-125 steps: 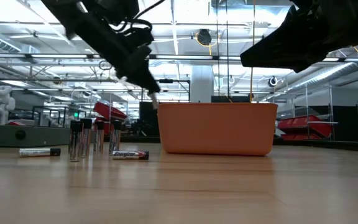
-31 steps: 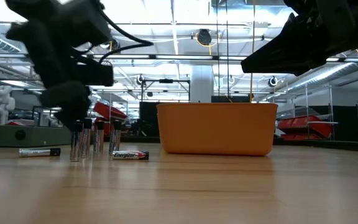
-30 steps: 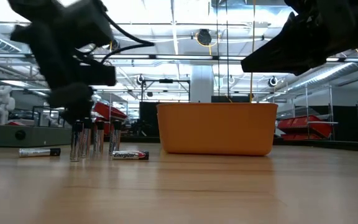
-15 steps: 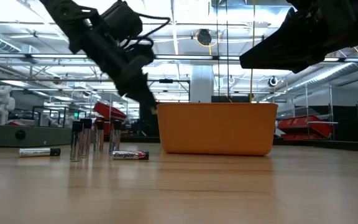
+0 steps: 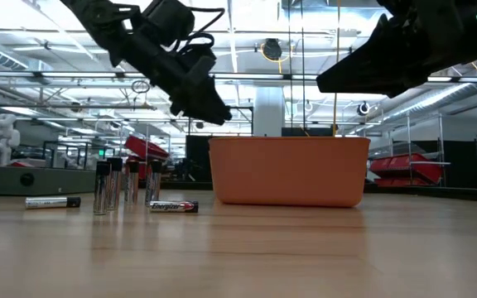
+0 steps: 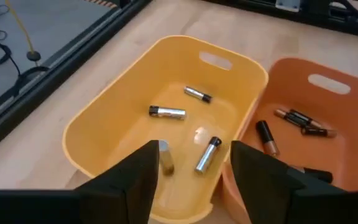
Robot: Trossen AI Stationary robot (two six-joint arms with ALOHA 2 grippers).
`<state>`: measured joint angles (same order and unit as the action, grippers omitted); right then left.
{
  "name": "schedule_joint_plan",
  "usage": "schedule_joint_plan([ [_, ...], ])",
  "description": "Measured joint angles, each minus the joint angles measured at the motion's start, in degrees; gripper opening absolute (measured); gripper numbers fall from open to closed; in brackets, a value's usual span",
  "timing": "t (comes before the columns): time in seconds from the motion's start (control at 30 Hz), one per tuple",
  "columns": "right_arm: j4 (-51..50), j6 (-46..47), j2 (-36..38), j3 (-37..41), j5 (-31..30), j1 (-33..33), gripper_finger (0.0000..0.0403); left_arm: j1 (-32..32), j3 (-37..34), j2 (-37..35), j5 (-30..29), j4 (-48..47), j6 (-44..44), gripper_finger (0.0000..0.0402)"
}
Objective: Sort batteries
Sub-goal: Put the silver battery into the yellow bin
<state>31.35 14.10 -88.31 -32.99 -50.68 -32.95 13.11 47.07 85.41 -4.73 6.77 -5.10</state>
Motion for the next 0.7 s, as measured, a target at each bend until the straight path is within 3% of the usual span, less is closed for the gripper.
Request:
schedule_joint_plan([
  [0.17, -0.48, 0.19, 0.00, 0.02, 0.00, 0.00, 0.0132, -3.07, 5.74, -1.43, 4.51, -11.81, 1.08, 0.0212],
  [0.33, -1.38, 0.20, 0.00, 0.02, 0.01, -0.11, 0.0132, -12.64, 9.17, -1.88, 7.42, -27.84, 0.18, 0.0213],
  [0.47, -1.66, 0.20, 0.00, 0.02, 0.00, -0.11, 0.0132, -21.17, 9.17, -1.38, 6.35, -34.65, -5.10, 0.0213],
  [0.7, -1.49, 0.31, 0.00, 0.02, 0.01, -0.13, 0.0132, -29.87, 7.19, -1.27, -4.49, -37.64, -10.64, 0.0214],
])
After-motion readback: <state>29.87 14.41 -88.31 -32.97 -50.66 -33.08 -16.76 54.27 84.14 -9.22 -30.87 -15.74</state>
